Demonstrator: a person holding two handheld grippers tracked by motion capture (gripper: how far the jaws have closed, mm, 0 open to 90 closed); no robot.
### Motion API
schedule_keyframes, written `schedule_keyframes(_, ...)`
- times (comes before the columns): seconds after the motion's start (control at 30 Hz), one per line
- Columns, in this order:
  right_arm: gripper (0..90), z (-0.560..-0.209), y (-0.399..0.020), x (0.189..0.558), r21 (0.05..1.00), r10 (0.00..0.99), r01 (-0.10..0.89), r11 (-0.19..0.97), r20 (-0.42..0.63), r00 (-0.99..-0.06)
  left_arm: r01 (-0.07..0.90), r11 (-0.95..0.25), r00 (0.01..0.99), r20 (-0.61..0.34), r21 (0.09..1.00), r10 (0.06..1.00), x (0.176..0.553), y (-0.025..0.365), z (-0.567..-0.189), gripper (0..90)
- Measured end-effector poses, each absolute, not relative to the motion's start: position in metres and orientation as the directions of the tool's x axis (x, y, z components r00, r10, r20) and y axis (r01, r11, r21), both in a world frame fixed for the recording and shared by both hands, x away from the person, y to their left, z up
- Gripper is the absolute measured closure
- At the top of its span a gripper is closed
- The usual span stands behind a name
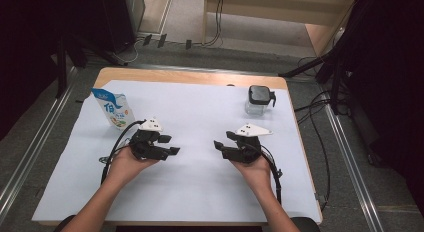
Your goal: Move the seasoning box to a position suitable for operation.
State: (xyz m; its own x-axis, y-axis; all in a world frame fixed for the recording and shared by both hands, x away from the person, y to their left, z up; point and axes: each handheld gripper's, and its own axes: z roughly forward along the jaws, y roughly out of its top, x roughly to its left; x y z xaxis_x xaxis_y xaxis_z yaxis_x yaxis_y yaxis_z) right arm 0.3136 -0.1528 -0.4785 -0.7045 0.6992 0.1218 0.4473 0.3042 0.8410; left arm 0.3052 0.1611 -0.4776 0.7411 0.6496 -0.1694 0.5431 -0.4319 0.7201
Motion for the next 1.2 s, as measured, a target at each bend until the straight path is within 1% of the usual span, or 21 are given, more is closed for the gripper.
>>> schedule_keyframes(0.1,40.6,-0.482,-0.153,0.315,0.828,0.696,0.462,0.317,0.127,-0.706,0.553,-0.428,0.730,-0.169,0.715,0.662,0.305,0.163,-0.478,40.9)
schedule_keyframes(0.27,40.7,-0.482,-0.153,0.314,0.827,0.693,0.454,0.332,0.112,-0.712,0.549,-0.433,0.732,-0.161,0.714,0.662,0.305,0.166,-0.481,41.2)
schedule_keyframes(0.33,41.6,-0.482,-0.153,0.313,0.825,0.691,0.452,0.338,0.108,-0.715,0.555,-0.428,0.726,-0.164,0.713,0.668,0.305,0.166,-0.481,41.4)
schedule_keyframes(0.37,46.0,-0.483,-0.154,0.313,0.827,0.677,0.444,0.346,0.107,-0.728,0.555,-0.431,0.727,-0.163,0.712,0.668,0.305,0.167,-0.481,41.4)
schedule_keyframes(0.47,47.5,-0.483,-0.154,0.311,0.823,0.672,0.432,0.368,0.086,-0.736,0.554,-0.433,0.726,-0.158,0.711,0.669,0.304,0.167,-0.481,40.9)
schedule_keyframes(0.53,47.8,-0.483,-0.154,0.311,0.819,0.674,0.440,0.369,0.090,-0.733,0.553,-0.440,0.729,-0.156,0.707,0.666,0.304,0.167,-0.481,40.8)
schedule_keyframes(0.67,47.4,-0.484,-0.156,0.313,0.813,0.683,0.455,0.362,0.100,-0.723,0.555,-0.434,0.724,-0.156,0.709,0.672,0.304,0.168,-0.481,40.5)
schedule_keyframes(0.77,47.7,-0.486,-0.158,0.315,0.809,0.680,0.473,0.348,0.130,-0.722,0.552,-0.435,0.727,-0.155,0.712,0.669,0.304,0.168,-0.481,40.5)
schedule_keyframes(0.8,47.6,-0.488,-0.161,0.318,0.799,0.680,0.500,0.334,0.163,-0.715,0.553,-0.439,0.729,-0.157,0.708,0.666,0.304,0.168,-0.481,40.5)
schedule_keyframes(0.87,47.7,-0.489,-0.163,0.319,0.799,0.679,0.503,0.329,0.170,-0.714,0.551,-0.438,0.728,-0.153,0.710,0.668,0.304,0.167,-0.481,40.5)
schedule_keyframes(0.9,47.5,-0.492,-0.164,0.320,0.800,0.715,0.511,0.314,0.155,-0.682,0.552,-0.440,0.729,-0.155,0.708,0.666,0.304,0.167,-0.481,40.6)
schedule_keyframes(1.0,47.6,-0.494,-0.166,0.322,0.797,0.730,0.504,0.333,0.121,-0.673,0.554,-0.439,0.727,-0.153,0.707,0.670,0.304,0.167,-0.481,40.6)
schedule_keyframes(1.2,45.7,-0.492,-0.171,0.325,0.800,0.746,0.521,0.298,0.146,-0.650,0.554,-0.445,0.732,-0.157,0.703,0.663,0.303,0.167,-0.481,40.6)
